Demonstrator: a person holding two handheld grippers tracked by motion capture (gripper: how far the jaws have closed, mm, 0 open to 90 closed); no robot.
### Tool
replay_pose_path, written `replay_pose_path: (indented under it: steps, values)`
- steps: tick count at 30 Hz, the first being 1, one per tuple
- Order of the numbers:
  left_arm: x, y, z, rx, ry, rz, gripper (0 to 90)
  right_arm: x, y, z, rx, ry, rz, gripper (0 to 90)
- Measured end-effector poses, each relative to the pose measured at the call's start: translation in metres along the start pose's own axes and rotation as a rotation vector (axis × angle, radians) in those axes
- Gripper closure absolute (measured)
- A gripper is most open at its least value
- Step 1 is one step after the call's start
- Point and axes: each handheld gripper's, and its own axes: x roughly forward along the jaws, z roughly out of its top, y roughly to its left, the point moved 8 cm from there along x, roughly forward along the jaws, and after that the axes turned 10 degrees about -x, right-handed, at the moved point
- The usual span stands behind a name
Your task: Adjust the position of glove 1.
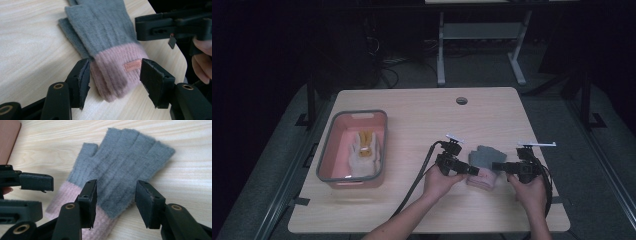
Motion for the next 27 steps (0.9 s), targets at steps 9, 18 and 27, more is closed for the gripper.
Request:
replay_pose_path:
  steps: [9, 18, 27]
  values:
    - [0.010, 0.001, -0.004, -0.027, 0.015, 0.009, 40.7, -0.001, -0.005, -0.002, 0.040, -0.021, 0.027, 49.9]
    - [0.018, 0.003, -0.009, -0.016, 0.047, 0.020, 45.3, 0.009, -0.009, -0.011, 0.106, -0.008, 0.088, 49.4]
    - [0.020, 0.007, -0.011, -0.014, 0.048, 0.027, 42.3, 0.015, -0.010, -0.014, 0.142, -0.026, 0.114, 50.8]
